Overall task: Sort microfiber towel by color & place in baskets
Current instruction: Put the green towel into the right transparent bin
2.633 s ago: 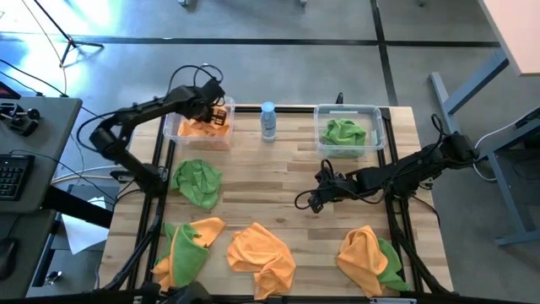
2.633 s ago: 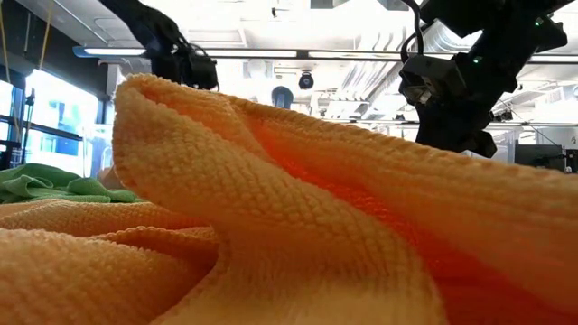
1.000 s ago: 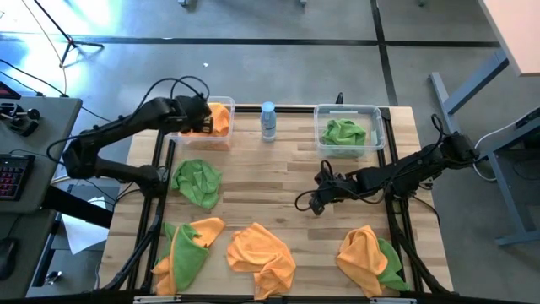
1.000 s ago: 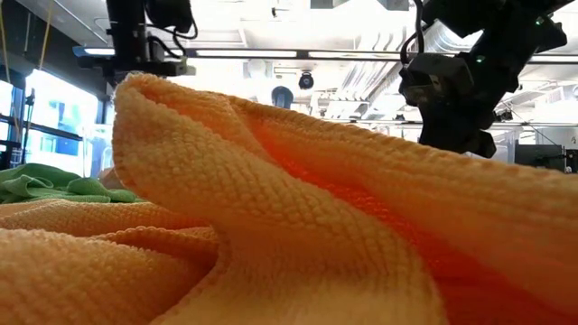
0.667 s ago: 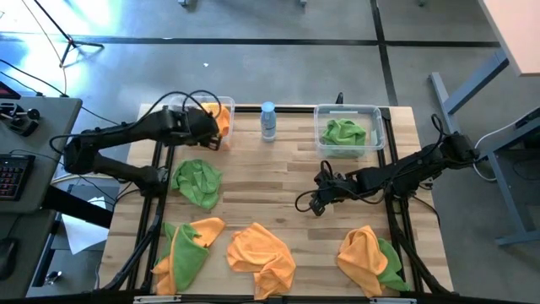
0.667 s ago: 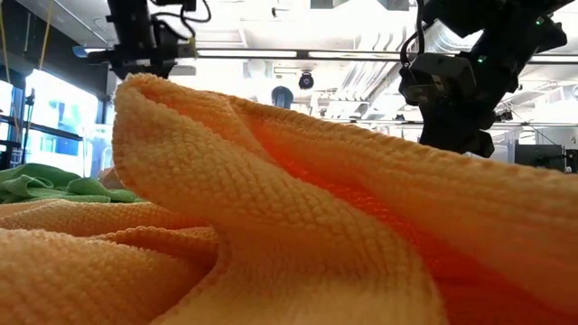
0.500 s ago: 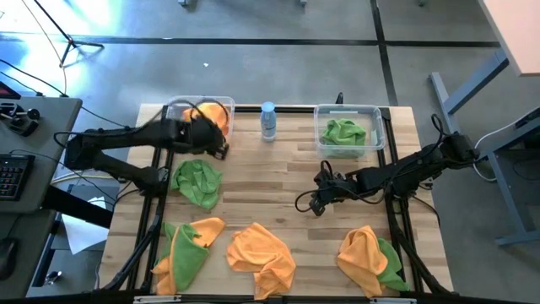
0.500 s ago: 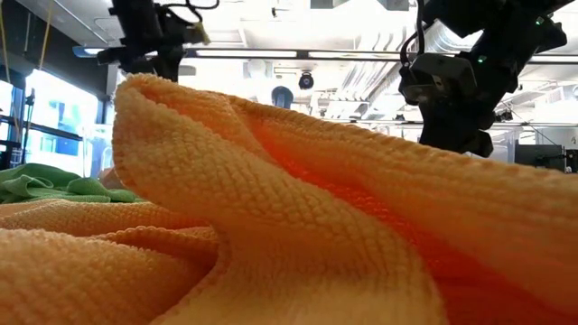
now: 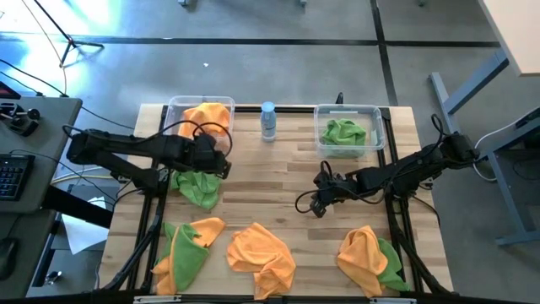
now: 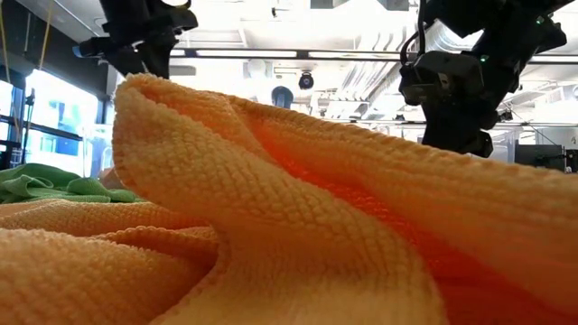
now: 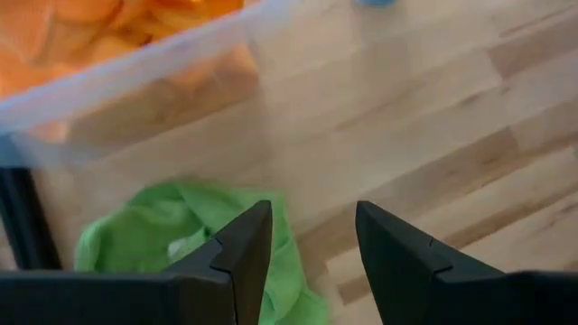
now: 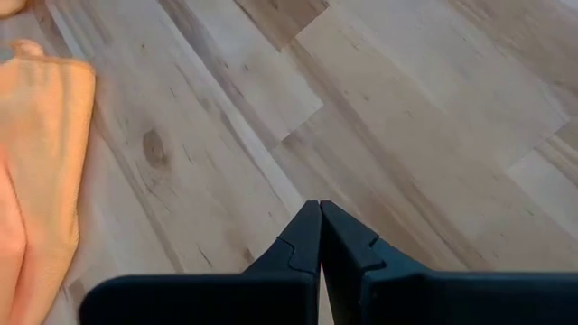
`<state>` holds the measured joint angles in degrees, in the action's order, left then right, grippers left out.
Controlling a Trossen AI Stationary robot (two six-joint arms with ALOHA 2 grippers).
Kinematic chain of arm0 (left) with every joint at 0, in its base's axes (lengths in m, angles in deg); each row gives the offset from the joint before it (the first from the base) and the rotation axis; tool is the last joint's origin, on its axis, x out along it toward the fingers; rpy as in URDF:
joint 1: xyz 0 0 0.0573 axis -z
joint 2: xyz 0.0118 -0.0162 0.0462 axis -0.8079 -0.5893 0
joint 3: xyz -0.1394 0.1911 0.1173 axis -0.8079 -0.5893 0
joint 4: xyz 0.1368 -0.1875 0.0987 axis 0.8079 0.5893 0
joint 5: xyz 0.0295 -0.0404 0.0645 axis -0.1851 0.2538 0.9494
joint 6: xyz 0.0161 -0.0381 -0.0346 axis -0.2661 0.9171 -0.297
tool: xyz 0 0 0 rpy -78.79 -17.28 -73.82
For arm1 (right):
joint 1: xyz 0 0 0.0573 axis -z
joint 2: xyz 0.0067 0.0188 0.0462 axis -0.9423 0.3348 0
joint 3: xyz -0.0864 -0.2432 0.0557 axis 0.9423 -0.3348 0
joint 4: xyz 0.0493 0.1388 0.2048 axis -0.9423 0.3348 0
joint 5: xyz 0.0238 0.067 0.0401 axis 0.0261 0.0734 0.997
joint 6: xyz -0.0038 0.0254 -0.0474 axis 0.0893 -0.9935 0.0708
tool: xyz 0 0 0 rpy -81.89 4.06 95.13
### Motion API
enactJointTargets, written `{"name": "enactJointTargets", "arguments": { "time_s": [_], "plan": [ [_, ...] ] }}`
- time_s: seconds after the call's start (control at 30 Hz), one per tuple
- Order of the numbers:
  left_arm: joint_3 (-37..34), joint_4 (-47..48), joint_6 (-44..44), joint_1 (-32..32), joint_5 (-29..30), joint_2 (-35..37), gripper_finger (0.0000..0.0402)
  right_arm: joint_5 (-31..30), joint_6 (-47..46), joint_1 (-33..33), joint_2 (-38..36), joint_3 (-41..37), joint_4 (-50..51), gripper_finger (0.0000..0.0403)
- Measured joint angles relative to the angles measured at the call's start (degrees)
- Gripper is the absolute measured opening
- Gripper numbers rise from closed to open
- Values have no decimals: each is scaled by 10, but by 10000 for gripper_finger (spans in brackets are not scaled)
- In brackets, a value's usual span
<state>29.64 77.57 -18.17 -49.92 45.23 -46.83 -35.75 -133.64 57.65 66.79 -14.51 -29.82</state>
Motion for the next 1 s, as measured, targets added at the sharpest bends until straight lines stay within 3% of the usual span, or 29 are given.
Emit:
{"name": "enactJointTargets", "arguments": {
  "time_s": [0.23,0.63,0.83,0.93,1.0],
  "plan": [
    [-29,24,12,28,-15,-30,152,3,-2,0,0,0,0,0],
    [-241,-90,84,32,-126,-31,152,4,0,0,0,0,0,0],
    [-334,-230,101,32,-174,-30,149,4,-1,0,0,0,0,0],
    [-359,-283,108,32,-180,-26,120,4,-5,0,0,0,0,0],
    [-357,-306,110,35,-182,-27,75,4,-6,0,0,0,0,0]
  ]
}}
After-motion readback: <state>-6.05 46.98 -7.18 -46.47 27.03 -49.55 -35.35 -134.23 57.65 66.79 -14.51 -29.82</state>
